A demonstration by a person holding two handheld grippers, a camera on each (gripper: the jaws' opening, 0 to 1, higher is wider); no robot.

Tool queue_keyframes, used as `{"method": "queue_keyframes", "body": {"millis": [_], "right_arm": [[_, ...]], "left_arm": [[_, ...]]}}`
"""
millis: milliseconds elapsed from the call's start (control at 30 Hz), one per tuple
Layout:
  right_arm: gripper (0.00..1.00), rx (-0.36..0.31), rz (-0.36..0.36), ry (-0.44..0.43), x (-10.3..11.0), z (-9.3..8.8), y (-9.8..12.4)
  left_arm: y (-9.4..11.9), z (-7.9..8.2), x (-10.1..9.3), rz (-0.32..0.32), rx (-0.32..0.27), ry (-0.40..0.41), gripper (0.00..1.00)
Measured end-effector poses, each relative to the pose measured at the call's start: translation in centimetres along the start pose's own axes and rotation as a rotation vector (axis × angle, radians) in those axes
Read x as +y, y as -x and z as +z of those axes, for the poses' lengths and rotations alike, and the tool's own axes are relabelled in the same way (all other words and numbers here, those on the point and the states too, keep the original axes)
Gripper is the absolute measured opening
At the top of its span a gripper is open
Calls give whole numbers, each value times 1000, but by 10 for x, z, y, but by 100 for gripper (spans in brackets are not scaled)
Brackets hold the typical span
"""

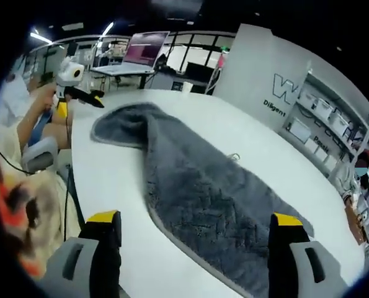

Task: Open the folded towel by lifting each exposed corner and separating the folded layers until the towel lies flat within the target outline without major curled edges

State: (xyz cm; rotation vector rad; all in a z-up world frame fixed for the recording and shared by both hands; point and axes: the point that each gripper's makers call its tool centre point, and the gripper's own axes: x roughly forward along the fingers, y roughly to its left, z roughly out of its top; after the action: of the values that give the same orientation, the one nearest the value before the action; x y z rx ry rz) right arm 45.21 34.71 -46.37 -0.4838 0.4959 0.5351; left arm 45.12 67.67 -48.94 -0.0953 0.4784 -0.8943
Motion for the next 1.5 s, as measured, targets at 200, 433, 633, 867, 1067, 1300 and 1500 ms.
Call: {"method": "queue_keyframes", "body": {"millis": [200, 433, 633, 867, 1067, 1300, 1500], "right_arm": [[99, -16, -38, -26, -7, 6, 3], [99, -4, -19, -17, -2, 3, -2], [99, -13, -13, -24, -2, 4, -2], [98, -16, -4, -27, -1, 2, -3], [97, -9, 1, -22, 0, 0, -5], [97, -10, 1, -25, -1, 0, -5], [96, -8, 6, -22, 0, -1, -5]], "left_arm": [[-11, -5, -1, 43, 19, 18, 93], [-21, -1, -5, 100, 11, -173, 79], [-25, 2, -4, 136, 14, -346, 52], [-35, -11, -4, 130, 79, -421, 35], [-40, -16, -1, 149, 92, -487, 13], [-32, -13, 1, 136, 76, -474, 2], [-20, -11, 12, 144, 91, -460, 2]]}}
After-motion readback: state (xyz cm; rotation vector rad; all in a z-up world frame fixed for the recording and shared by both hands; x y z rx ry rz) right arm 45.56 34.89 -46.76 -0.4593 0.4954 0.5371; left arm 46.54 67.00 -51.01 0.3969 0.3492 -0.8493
